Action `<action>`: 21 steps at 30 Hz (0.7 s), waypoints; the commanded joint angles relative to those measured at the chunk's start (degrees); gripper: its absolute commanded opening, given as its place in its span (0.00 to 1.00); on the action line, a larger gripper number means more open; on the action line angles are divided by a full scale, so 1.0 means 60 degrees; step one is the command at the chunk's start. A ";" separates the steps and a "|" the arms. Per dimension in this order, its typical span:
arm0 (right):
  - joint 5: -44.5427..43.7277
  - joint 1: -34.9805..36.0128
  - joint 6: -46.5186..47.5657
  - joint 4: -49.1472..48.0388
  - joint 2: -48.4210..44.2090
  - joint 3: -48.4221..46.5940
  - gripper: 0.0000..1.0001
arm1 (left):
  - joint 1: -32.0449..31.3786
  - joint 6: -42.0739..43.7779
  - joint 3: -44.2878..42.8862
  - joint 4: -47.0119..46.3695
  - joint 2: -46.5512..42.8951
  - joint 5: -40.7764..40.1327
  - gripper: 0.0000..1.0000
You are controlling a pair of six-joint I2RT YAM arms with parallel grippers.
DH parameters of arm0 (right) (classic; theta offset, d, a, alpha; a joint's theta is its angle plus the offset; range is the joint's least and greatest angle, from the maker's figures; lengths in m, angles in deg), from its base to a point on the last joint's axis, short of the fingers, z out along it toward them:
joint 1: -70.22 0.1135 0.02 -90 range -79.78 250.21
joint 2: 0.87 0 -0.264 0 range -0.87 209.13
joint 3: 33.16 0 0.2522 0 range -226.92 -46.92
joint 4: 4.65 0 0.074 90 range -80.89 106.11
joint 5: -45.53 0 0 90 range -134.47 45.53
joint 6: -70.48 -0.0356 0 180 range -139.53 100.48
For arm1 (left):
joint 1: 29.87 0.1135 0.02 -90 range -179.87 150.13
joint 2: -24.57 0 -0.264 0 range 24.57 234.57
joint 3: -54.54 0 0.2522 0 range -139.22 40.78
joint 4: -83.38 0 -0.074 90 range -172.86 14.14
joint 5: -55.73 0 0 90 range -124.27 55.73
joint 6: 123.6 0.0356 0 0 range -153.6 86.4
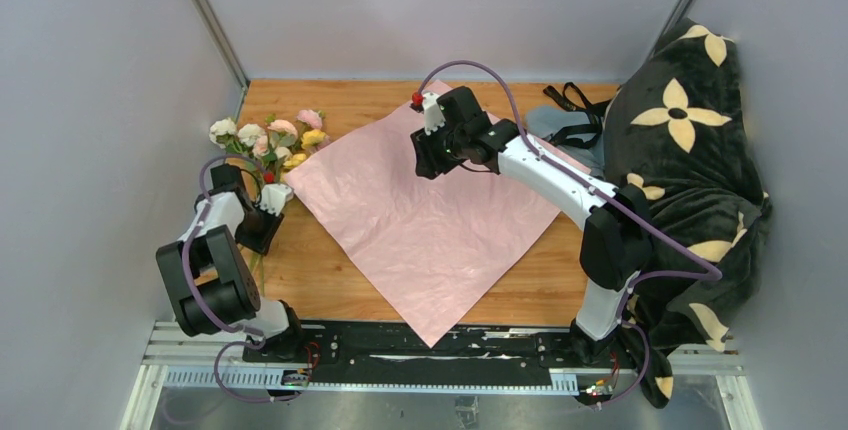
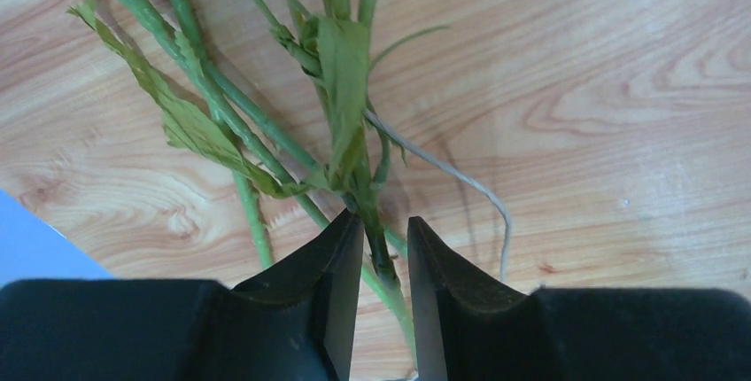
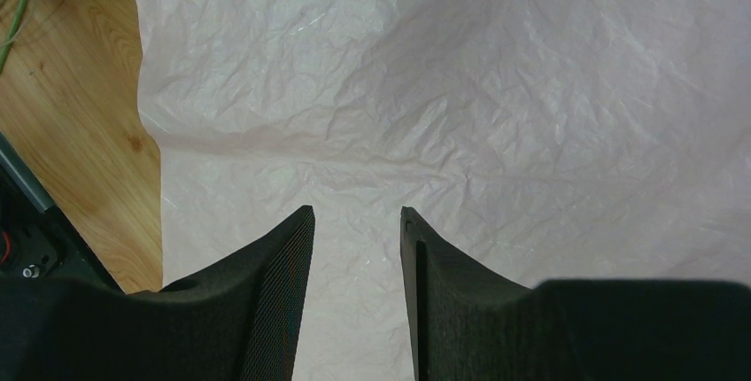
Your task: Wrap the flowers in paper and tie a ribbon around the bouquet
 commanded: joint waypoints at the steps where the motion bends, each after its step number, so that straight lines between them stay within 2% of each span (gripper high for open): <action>1: -0.0145 0.0164 0.0231 0.0282 0.0113 -0.0119 0.45 | 0.0030 -0.0154 -0.0144 -0.0597 0.0407 -0.0139 0.32; 4: -0.0145 0.0164 0.0243 0.0362 0.0146 -0.0205 0.45 | 0.0036 -0.0263 -0.0285 -0.0674 0.0610 -0.0120 0.28; 7: -0.0183 0.0163 0.0254 0.0370 0.0134 -0.0231 0.45 | 0.0018 -0.0375 -0.0495 -0.0218 0.0438 0.0177 0.00; 12: -0.0331 0.0164 0.0285 0.0474 0.0008 -0.0315 0.45 | 0.0268 -0.0721 -0.1729 0.1025 -0.0716 0.0915 0.00; 18: -0.0484 0.0162 0.0266 0.0371 -0.0325 -0.0043 0.45 | 0.0976 -0.1788 -0.3872 0.1229 -0.1193 0.0757 0.00; 21: -0.0579 0.0163 0.0213 0.0260 -0.0535 0.0163 0.45 | 0.0979 -0.2389 -0.4720 0.1302 -0.1360 0.1635 0.00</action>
